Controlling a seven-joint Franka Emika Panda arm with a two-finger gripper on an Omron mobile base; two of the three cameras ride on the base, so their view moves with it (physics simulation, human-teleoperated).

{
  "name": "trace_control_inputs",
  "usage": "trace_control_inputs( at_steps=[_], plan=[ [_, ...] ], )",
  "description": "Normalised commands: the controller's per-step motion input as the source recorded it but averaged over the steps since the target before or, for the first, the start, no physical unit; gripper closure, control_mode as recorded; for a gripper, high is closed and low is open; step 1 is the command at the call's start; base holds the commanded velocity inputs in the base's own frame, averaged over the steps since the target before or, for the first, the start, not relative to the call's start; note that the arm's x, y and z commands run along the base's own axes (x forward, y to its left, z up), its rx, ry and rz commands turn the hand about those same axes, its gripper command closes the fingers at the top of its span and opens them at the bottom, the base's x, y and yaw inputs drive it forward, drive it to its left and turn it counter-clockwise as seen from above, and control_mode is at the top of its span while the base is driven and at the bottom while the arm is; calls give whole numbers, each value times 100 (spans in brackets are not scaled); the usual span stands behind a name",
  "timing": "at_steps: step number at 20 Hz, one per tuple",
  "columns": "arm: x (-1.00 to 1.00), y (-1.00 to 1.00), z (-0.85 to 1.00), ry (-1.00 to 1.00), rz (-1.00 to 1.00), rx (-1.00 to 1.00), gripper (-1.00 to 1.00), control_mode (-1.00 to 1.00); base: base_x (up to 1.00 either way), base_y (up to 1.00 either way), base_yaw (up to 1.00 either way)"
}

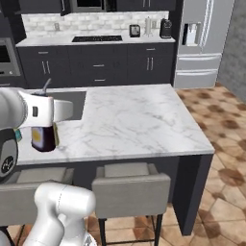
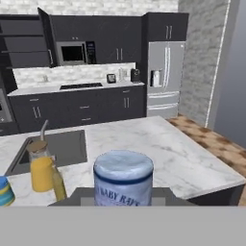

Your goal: Move the mayonnaise and condiment bottle from the cabinet to the dining counter.

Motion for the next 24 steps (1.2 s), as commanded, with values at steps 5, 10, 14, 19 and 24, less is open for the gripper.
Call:
trace_control_inputs(
  at_steps=[5,10,14,19,24],
  plan=[
    [3,8,-1,5,4,0,100,-100,43,0,8],
    [-16,92,0,1,0,-13,100,-100,0,0,0],
    [-2,100,0,1,0,-24,100,-100,0,0,0],
    [2,100,0,0,0,-20,100,-100,0,0,0],
    [54,94,-9,0,0,-8,100,-100,0,0,0]
  ],
)
